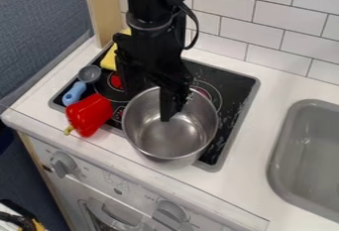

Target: Move the yellow cloth in the top right burner

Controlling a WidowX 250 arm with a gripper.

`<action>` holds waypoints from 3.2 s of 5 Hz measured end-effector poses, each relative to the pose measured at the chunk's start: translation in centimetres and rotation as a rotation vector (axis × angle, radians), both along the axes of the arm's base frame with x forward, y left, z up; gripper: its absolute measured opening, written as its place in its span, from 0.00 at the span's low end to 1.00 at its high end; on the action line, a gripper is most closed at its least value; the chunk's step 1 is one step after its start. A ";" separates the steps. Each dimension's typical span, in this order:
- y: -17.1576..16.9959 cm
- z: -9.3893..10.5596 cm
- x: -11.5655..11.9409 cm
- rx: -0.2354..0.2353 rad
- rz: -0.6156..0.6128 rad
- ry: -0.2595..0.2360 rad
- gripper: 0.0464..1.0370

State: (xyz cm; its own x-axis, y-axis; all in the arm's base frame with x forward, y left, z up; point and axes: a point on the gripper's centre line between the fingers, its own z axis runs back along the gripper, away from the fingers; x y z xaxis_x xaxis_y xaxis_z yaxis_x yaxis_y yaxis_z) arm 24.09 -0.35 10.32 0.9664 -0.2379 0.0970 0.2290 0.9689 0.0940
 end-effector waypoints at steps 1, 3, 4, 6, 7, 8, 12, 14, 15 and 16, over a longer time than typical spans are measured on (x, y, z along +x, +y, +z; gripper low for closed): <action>0.0 -0.5 -0.1 0.000 -0.004 0.022 0.97; 8.1 -0.7 3.7 0.009 0.154 0.032 0.97; 12.2 -1.6 5.3 0.006 0.260 0.032 0.97; 14.4 -5.5 10.7 0.065 0.350 0.078 0.96; 14.2 -8.0 14.0 0.062 0.367 0.098 0.96; 13.6 -8.6 15.7 0.063 0.358 0.093 0.96; 6.2 -9.0 13.8 0.034 0.289 0.089 0.96; -3.7 -8.7 15.8 0.010 0.140 0.082 0.96; -6.6 -8.5 15.1 0.028 0.124 0.093 0.96; -7.9 -8.5 14.6 0.045 0.130 0.099 0.96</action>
State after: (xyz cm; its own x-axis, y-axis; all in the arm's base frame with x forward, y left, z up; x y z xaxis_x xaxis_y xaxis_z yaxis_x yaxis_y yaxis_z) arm 38.67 -8.24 1.79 0.9936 -0.1125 -0.0080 0.1126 0.9862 0.1216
